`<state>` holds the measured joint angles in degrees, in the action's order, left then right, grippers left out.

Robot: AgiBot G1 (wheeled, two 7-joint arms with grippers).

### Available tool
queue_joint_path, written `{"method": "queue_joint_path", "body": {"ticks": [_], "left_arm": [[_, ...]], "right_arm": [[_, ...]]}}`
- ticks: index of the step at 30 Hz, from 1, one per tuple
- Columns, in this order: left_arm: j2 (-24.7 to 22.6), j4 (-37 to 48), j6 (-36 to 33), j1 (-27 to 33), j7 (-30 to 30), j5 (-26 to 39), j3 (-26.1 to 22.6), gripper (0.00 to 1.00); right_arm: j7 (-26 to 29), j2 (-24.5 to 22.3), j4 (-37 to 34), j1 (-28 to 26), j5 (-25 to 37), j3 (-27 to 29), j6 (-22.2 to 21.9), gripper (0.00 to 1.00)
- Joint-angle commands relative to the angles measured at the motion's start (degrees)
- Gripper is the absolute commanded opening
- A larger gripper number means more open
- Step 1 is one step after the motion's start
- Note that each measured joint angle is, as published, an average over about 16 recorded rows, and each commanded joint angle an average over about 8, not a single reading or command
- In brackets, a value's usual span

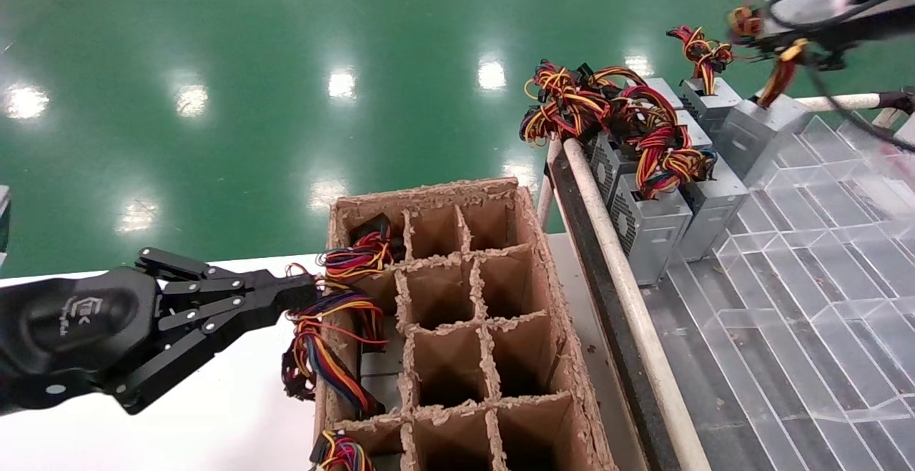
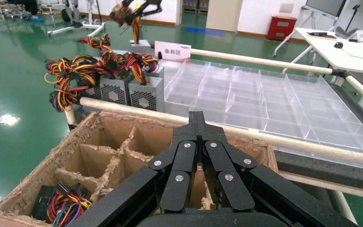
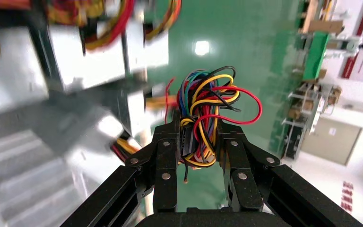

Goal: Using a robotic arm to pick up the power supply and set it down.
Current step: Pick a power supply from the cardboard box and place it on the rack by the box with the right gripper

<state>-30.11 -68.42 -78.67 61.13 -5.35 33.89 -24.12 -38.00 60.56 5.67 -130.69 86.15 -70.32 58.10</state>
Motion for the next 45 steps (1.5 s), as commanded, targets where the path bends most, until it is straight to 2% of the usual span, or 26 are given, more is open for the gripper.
{"method": "queue_joint_path", "body": {"ticks": [1,8,16,22,35,40,45], "left_arm": [[0.00,0.00,0.00,0.00,0.00,0.00,0.00,0.00],[0.00,0.00,0.00,0.00,0.00,0.00,0.00,0.00],[0.00,0.00,0.00,0.00,0.00,0.00,0.00,0.00],[0.00,0.00,0.00,0.00,0.00,0.00,0.00,0.00],[0.00,0.00,0.00,0.00,0.00,0.00,0.00,0.00],[0.00,0.00,0.00,0.00,0.00,0.00,0.00,0.00],[0.00,0.00,0.00,0.00,0.00,0.00,0.00,0.00]], "right_arm": [[-0.53,1.00,-0.63,1.24,-0.90,0.61,-1.45,0.00],[-2.08,2.39,-1.70,3.45,-3.87,2.50,1.10,0.00],[-3.86,2.15,-2.41,2.45,-6.64,4.33,4.88,0.00],[-4.77,1.63,-3.91,2.20,-6.11,4.00,3.70,0.00],[-8.22,-0.66,-4.14,-0.02,-7.66,5.17,-2.27,0.00],[-9.20,-1.77,-4.30,-1.12,-8.38,5.70,-2.35,0.00],[-9.34,-2.85,-4.83,-1.59,-8.83,6.00,-0.19,0.00]]}}
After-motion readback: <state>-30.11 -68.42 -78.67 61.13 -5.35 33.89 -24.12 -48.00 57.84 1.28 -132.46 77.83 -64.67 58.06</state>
